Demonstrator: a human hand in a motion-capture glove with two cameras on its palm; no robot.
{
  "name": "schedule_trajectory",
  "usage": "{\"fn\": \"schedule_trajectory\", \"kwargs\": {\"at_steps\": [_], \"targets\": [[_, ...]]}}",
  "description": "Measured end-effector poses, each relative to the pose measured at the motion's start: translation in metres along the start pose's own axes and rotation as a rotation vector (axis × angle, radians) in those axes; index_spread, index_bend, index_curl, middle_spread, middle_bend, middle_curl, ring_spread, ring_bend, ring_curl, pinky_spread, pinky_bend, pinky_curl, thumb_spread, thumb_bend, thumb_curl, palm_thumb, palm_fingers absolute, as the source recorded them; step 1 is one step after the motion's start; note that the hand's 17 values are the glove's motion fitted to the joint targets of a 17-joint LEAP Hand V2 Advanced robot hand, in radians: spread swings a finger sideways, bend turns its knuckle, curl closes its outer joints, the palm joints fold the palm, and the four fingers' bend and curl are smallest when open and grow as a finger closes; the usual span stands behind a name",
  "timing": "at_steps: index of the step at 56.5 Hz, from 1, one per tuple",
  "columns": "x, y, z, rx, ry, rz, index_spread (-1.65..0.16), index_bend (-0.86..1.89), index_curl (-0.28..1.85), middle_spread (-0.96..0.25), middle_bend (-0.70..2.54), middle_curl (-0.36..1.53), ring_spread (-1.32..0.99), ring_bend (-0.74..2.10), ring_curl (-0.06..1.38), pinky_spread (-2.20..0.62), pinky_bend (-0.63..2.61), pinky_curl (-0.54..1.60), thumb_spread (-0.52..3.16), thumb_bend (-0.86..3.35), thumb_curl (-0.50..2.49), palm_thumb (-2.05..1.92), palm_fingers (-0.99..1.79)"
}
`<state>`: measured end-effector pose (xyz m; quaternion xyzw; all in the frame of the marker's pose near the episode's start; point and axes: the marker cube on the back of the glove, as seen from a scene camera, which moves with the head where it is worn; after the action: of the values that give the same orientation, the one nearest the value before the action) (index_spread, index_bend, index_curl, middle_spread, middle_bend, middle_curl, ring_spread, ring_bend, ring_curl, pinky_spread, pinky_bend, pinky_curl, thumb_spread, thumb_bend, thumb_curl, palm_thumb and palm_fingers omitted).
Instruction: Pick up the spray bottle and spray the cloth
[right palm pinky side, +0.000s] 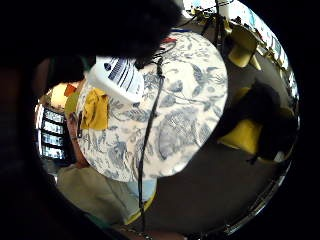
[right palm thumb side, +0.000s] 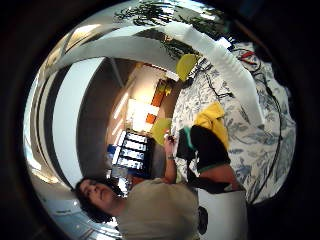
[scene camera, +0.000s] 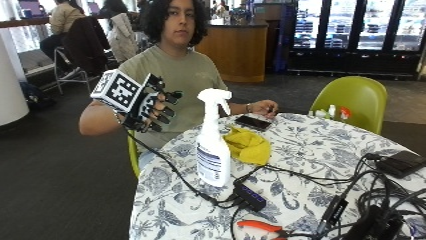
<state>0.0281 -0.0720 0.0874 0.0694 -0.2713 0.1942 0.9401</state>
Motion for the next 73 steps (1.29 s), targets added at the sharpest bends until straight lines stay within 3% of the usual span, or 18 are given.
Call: {"fn": "schedule_trajectory", "kwargs": {"at_steps": [6,16,24,37,57,73], "targets": [[0.0,0.032,-0.011,-0.044,0.009,0.026,-0.33,0.15,0.38,-0.01,0.29,0.49,-0.08,0.58,0.45,0.04,0.71,0.52,1.13,-0.05,0.48,0.6,0.23],[0.006,0.068,-0.023,-0.034,0.043,0.049,-0.36,0.13,0.32,0.01,0.21,0.43,-0.04,0.5,0.38,0.14,0.64,0.44,1.07,-0.04,0.44,0.55,0.25],[0.012,0.063,-0.028,-0.02,0.009,0.044,-0.37,0.12,0.28,0.02,0.2,0.41,-0.03,0.47,0.36,0.17,0.62,0.41,1.04,-0.03,0.41,0.55,0.27],[0.021,-0.001,0.009,0.026,-0.255,-0.032,-0.35,0.13,0.26,0.03,0.22,0.39,-0.02,0.45,0.35,0.18,0.53,0.37,1.03,-0.01,0.41,0.65,0.35],[0.026,-0.108,0.068,0.057,-0.585,0.016,-0.32,0.13,0.24,0.03,0.23,0.38,-0.02,0.43,0.34,0.19,0.39,0.33,0.99,-0.03,0.4,0.72,0.36],[0.015,-0.153,0.086,0.128,-0.555,0.019,-0.22,0.12,0.24,0.02,0.18,0.36,-0.01,0.58,0.37,0.17,0.37,0.34,0.93,-0.04,0.38,0.65,0.62]]}}
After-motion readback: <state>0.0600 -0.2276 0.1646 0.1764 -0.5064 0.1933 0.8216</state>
